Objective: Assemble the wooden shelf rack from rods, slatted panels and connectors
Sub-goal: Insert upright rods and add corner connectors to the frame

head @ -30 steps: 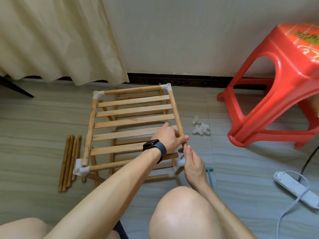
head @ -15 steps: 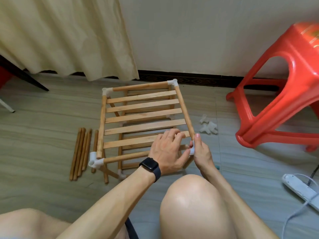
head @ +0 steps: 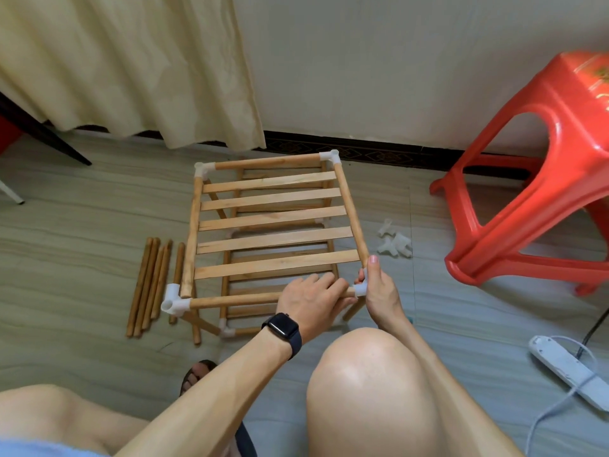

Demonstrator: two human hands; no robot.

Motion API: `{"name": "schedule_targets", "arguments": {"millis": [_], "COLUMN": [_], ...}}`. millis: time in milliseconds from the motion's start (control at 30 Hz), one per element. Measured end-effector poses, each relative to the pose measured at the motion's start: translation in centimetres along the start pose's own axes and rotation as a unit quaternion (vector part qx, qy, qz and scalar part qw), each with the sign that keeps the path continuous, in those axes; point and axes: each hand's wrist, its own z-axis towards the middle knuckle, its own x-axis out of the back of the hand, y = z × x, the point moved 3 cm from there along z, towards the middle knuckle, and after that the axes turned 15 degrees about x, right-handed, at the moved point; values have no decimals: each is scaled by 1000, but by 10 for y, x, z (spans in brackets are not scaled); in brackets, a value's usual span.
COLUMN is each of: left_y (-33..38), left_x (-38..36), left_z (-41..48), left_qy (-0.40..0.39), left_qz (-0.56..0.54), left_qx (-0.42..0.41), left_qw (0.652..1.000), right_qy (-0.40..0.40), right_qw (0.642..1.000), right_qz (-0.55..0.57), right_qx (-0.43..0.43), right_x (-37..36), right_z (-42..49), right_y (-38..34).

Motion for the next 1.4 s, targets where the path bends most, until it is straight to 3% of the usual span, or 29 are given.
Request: {"name": "schedule_targets", "arguments": {"millis": [167, 400, 533, 633, 700, 800, 867, 1033, 1167, 1300, 1400], "left_y": [7, 3, -47, -113, -163, -217, -227, -217, -213, -213, -213], "left_x": [10, 35, 100, 150, 161, 148, 132, 97, 79, 68, 66], "left_z": [6, 18, 38, 40, 26, -5, -23, -59, -74, -81, -79], "left_qy": [-103, -155, -172, -171, -182, -256, -274, -229, -103, -78, -55], "left_qz": [7, -12, 56, 77, -9, -170, -221, -349, -325, -288, -301], "left_qx": [1, -5, 6, 90, 208, 374, 412, 431, 454, 447, 458], "left_qw": [995, 988, 983, 978, 961, 875, 840, 800, 823, 844, 835], "right_qy": [8, 18, -4, -26, -36, -28, -17, -36, -44, -37, -57], "right_qw": [1000, 999, 995, 990, 985, 976, 975, 973, 978, 995, 996], "right_qz": [6, -29, -79, -126, -163, -217, -219, -226, -199, -90, -64], "right_qx": [-1, 18, 52, 51, 34, 14, 17, 28, 36, 29, 8], "right_x": [-4, -6, -3, -2, -7, -17, -18, -23, -24, -25, -28], "right_z": [-2, -2, 1, 6, 12, 17, 15, 20, 19, 8, 2], "right_y": [1, -3, -3, -10, -11, -9, -9, -13, -19, -23, -22]}}
